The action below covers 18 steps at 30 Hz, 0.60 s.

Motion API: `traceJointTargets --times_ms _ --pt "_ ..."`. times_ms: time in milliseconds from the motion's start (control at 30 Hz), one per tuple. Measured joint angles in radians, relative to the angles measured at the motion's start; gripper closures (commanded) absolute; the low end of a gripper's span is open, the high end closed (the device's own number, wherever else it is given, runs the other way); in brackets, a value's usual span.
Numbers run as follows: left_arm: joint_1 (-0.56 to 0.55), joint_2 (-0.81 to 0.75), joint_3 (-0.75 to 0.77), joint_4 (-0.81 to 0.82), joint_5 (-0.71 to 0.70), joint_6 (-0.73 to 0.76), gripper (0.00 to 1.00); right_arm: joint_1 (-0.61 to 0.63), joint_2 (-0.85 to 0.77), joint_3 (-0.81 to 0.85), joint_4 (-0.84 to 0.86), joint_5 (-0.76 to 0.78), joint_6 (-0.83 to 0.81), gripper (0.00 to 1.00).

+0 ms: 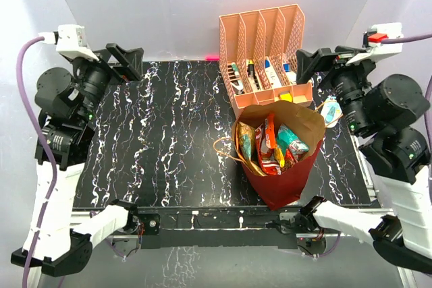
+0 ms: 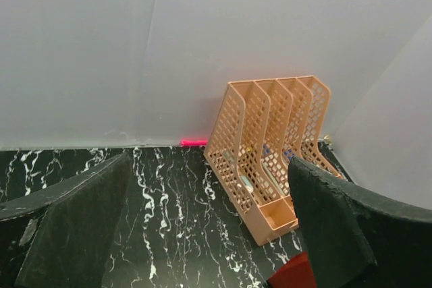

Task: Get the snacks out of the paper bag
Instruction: Adjust the paper bag at the center of the board.

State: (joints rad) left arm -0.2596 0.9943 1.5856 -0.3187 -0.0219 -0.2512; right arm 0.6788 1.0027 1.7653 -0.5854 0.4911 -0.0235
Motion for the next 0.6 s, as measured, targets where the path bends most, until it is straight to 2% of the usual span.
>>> traceJointTargets --times_ms 200,367,600 --pt "0.0 0.02 -0.092 0.025 -0.039 -0.001 0.02 -0.177 -0.053 -0.132 -0.066 -0.029 0.058 0.02" --pt "-0.024 0.013 -0.235 0.092 -0.052 0.012 0.02 -0.344 -0.129 -0.256 -0.154 -0.066 0.11 0.02" --pt "-0.13 0.007 -0.465 0.19 -0.082 0.046 0.02 -0.524 -0.237 -0.376 -0.277 -0.105 0.197 0.02"
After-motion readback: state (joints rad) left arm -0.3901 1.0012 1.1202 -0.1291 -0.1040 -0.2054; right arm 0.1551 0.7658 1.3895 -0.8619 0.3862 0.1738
